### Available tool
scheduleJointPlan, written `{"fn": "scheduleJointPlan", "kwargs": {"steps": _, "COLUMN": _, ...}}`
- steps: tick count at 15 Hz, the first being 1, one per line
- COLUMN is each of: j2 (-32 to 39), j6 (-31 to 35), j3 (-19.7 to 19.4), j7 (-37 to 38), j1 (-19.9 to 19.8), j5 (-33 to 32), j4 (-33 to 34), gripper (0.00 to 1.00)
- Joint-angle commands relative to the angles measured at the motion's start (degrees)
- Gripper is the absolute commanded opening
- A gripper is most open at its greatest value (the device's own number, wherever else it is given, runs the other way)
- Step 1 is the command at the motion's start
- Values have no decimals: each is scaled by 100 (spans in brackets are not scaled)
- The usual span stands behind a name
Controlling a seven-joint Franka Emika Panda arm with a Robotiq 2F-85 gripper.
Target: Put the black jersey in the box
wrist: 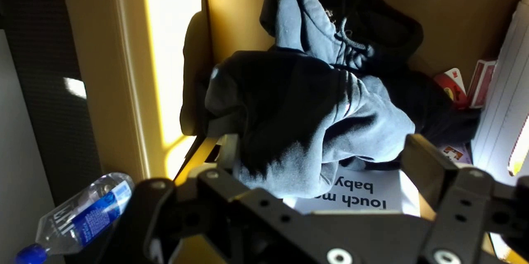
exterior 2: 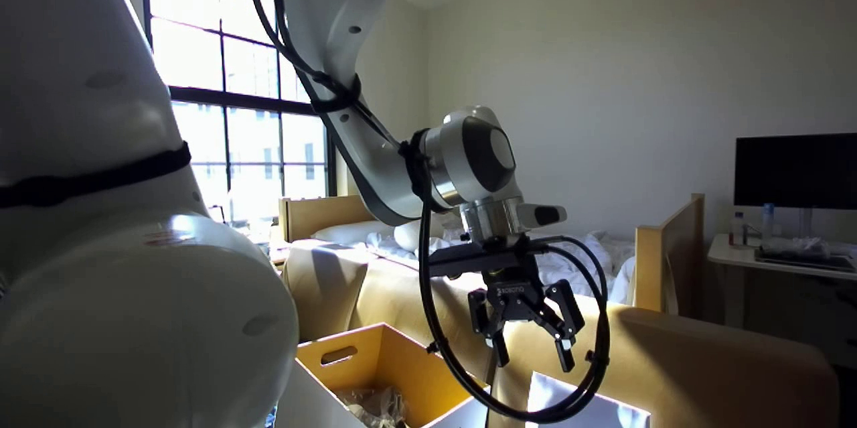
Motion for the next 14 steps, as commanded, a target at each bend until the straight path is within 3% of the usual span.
{"fn": "scheduleJointPlan", "kwargs": {"steps": 1, "j2": 1419, "j6": 1140, "j3": -57, "j7": 519, "j1": -285, "j5": -426, "j4": 70, "gripper": 100}}
{"fn": "scheduleJointPlan", "kwargs": {"steps": 3, "j2": 2162, "j6": 1593, "j3": -151, "j7": 1239, "j1": -441, "j5": -1130, "j4": 234, "gripper": 100}}
{"fn": "scheduleJointPlan", "kwargs": {"steps": 5, "j2": 2926, "j6": 1876, "j3": -526, "j7": 2049, "j1": -278, "j5": -2064, "j4": 522, "gripper": 100}}
{"fn": "scheduleJointPlan", "kwargs": {"steps": 6, "j2": 3310, "j6": 2060, "j3": -471, "j7": 2396, "j1": -409, "j5": -2431, "j4": 670, "gripper": 100}}
{"fn": "scheduleJointPlan", "kwargs": {"steps": 10, "j2": 4764, "j6": 2684, "j3": -1076, "j7": 4049, "j1": 110, "j5": -3974, "j4": 1703, "gripper": 100}}
{"fn": "scheduleJointPlan", "kwargs": {"steps": 11, "j2": 4059, "j6": 2436, "j3": -841, "j7": 3418, "j1": -156, "j5": -3496, "j4": 1138, "gripper": 100}}
{"fn": "scheduleJointPlan", "kwargs": {"steps": 14, "j2": 4778, "j6": 2560, "j3": -976, "j7": 3844, "j1": 48, "j5": -3788, "j4": 1696, "gripper": 100}}
